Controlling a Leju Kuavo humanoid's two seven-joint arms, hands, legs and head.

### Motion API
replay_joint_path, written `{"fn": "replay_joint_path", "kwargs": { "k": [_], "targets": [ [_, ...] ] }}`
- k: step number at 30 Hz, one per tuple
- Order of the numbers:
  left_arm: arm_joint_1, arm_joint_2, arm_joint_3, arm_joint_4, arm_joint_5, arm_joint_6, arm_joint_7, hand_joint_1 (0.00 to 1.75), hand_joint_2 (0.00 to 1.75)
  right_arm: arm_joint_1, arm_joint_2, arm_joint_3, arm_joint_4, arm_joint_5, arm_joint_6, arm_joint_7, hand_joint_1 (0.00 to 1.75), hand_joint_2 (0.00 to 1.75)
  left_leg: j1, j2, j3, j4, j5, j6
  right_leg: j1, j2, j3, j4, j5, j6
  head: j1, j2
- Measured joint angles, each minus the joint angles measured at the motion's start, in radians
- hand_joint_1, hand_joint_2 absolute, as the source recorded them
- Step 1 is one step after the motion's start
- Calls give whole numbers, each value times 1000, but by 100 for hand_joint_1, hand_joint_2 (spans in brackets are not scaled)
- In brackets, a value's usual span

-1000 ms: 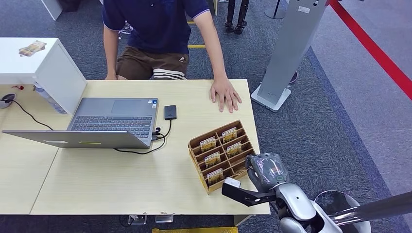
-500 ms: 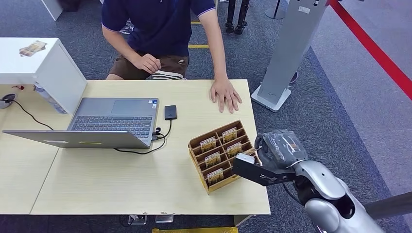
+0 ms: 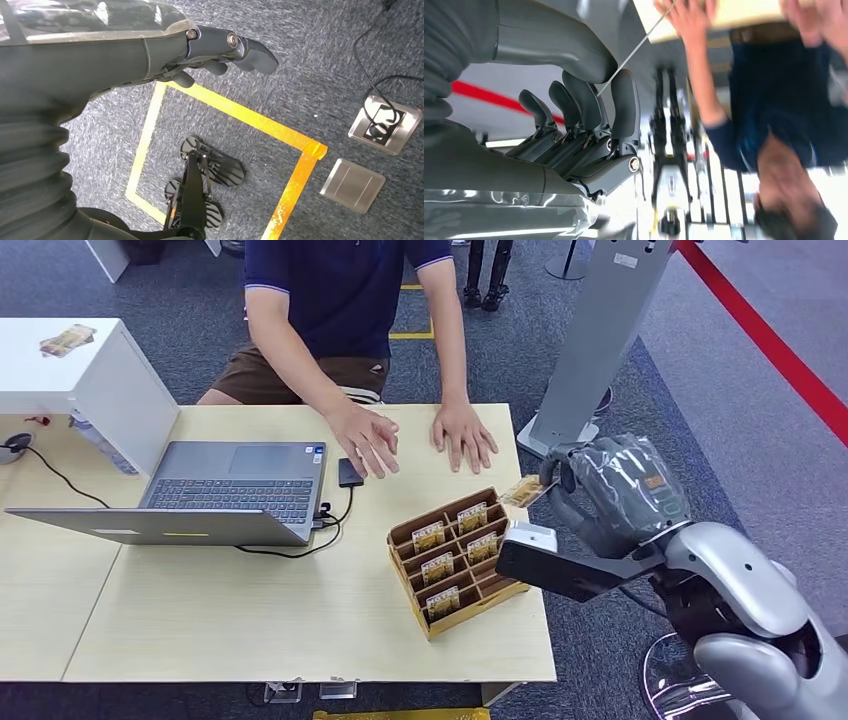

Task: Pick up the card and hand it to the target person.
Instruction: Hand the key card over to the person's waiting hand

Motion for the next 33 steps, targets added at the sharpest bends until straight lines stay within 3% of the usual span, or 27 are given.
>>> {"fn": "replay_joint_path", "kwargs": {
  "k": [6,11,18,26,30,31,33],
  "targets": [
    [-6,-4,-17,0,2,-4,-16,0,175,-30,70,31,120,191,-364,-180,150,175,0,0,0,0,0,0,0,-1,0,0,0,0,0,0],
    [-15,-7,-33,0,7,-3,-16,0,175,-17,142,40,285,174,-595,-286,150,175,0,0,-1,0,0,0,0,-1,0,0,0,0,0,0],
    [-15,-7,-47,0,14,-4,-18,0,175,-10,196,41,428,141,-640,-302,150,175,0,0,-1,0,0,0,0,-1,-1,0,0,0,0,0],
    [-14,-7,-58,0,14,-9,-26,0,175,-10,220,47,499,167,-639,-288,150,175,0,0,-1,0,0,0,0,-1,-1,0,0,0,0,0],
    [-13,-7,-62,0,14,-10,-35,0,175,-10,226,57,519,179,-638,-281,0,175,0,0,-1,0,0,0,0,-1,-1,0,0,0,0,0],
    [-13,-7,-64,0,13,-11,-37,0,175,-10,227,59,523,179,-638,-279,0,175,0,0,-1,0,0,0,0,-1,-1,0,0,0,0,0],
    [-13,-7,-69,0,13,-19,-41,0,87,-10,229,62,530,180,-638,-278,0,175,0,0,-1,0,0,0,0,-1,-1,0,0,0,0,0]
  ]
}}
